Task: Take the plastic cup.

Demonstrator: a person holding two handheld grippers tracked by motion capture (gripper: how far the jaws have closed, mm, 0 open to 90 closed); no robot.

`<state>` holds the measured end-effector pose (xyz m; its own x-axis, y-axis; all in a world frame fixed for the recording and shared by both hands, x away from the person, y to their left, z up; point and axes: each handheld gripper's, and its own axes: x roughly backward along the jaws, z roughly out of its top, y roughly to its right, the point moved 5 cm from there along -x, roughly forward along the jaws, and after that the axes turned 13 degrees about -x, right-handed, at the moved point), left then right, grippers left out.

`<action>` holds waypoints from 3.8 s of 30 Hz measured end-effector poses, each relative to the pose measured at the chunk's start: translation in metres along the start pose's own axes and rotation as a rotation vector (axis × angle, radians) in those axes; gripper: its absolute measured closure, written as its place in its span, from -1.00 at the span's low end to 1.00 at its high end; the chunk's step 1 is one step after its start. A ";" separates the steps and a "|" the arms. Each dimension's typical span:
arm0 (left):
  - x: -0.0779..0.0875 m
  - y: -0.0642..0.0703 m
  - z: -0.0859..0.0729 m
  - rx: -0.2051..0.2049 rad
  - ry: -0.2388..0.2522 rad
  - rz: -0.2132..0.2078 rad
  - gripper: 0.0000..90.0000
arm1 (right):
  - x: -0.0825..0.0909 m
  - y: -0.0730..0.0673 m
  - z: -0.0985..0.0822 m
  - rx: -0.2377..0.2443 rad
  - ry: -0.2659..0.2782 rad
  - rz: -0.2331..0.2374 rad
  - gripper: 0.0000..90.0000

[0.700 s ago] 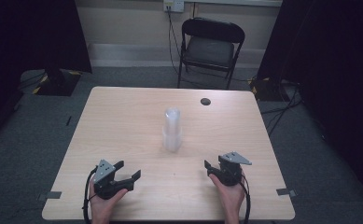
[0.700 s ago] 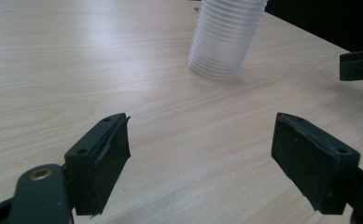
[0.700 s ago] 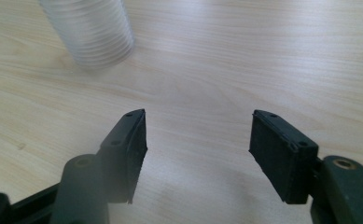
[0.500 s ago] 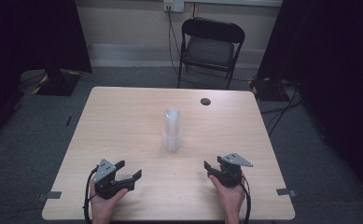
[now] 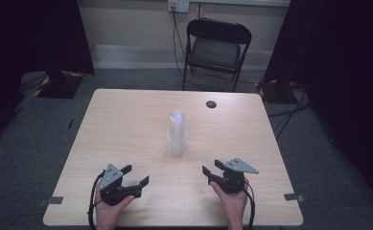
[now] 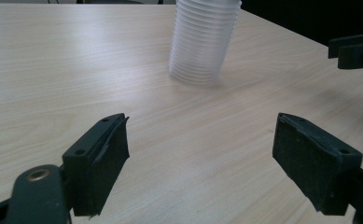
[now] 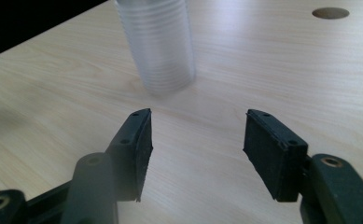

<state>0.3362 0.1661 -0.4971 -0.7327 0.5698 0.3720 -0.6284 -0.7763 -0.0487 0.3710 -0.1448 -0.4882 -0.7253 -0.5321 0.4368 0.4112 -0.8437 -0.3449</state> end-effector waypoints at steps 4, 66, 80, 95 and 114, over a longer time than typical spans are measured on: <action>-0.002 0.001 0.000 -0.019 -0.006 0.012 -0.63 | -0.001 -0.008 0.004 0.009 0.003 0.019 -0.15; -0.009 0.018 -0.001 -0.009 -0.003 -0.043 -0.64 | -0.086 -0.068 0.117 0.193 0.040 0.141 -0.52; -0.015 0.022 0.000 -0.007 -0.020 -0.067 -0.64 | -0.124 -0.057 0.112 0.161 -0.005 0.148 -0.52; -0.010 0.018 -0.003 0.005 -0.017 -0.051 -0.64 | -0.145 -0.058 0.101 0.141 -0.022 0.142 -0.43; -0.010 0.008 -0.009 0.047 -0.024 -0.028 -0.61 | -0.143 -0.059 0.105 0.144 -0.006 0.144 -0.34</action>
<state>0.3361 0.1562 -0.5095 -0.7080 0.5855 0.3947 -0.6354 -0.7722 0.0058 0.5089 -0.0264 -0.4433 -0.6505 -0.6477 0.3967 0.5850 -0.7604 -0.2821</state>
